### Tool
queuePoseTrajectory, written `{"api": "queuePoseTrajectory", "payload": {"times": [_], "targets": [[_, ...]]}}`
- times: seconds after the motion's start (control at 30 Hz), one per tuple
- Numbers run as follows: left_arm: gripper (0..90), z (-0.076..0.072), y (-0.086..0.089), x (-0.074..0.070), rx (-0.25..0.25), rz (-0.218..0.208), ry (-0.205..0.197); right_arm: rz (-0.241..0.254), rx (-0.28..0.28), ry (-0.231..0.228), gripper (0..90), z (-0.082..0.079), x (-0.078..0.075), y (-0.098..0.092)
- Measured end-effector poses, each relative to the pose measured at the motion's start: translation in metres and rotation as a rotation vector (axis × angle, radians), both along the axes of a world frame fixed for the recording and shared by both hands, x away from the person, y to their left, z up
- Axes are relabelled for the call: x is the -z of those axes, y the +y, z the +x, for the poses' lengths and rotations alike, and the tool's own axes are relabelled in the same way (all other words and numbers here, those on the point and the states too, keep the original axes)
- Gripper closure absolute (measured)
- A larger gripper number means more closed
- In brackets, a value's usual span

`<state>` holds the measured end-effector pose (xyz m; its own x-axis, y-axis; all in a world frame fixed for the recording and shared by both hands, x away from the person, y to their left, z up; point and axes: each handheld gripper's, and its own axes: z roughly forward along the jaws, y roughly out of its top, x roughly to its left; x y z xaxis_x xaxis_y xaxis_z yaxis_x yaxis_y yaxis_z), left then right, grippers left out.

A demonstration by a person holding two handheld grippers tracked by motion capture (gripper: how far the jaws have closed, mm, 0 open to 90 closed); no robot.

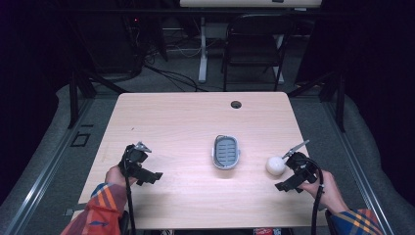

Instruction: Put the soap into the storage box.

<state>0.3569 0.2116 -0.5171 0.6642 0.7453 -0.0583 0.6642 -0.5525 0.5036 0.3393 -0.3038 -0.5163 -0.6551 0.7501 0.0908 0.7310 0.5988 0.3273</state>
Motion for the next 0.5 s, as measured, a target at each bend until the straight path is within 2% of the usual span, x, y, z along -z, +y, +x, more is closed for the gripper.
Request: {"api": "queuePoseTrajectory", "payload": {"times": [0.03,0.07,0.2,0.3,0.33,0.43,0.5], "targets": [[1.6,0.0,0.0,0.0,-0.001,0.001,-0.002,0.016,0.016,-0.01,0.0,0.001,0.002,0.001],[1.6,0.0,0.0,0.0,-0.001,0.001,-0.002,0.004,0.004,-0.002,0.0,0.002,0.001,0.0],[1.7,0.0,0.0,0.001,-0.002,-0.001,-0.001,0.01,-0.003,0.004,0.0,0.006,0.001,0.0],[1.7,0.001,0.0,0.001,-0.004,-0.002,0.002,0.024,-0.002,-0.015,0.0,0.009,0.0,-0.001],[1.7,0.001,0.0,0.001,-0.004,-0.002,0.002,0.043,-0.001,-0.018,0.0,0.01,0.0,0.0],[1.7,0.001,0.0,0.001,-0.005,0.0,0.002,0.047,-0.003,-0.015,0.0,0.015,0.001,0.0],[1.7,0.001,0.0,0.001,-0.005,0.0,0.003,0.027,-0.005,-0.015,0.0,0.018,0.002,0.001]]}}
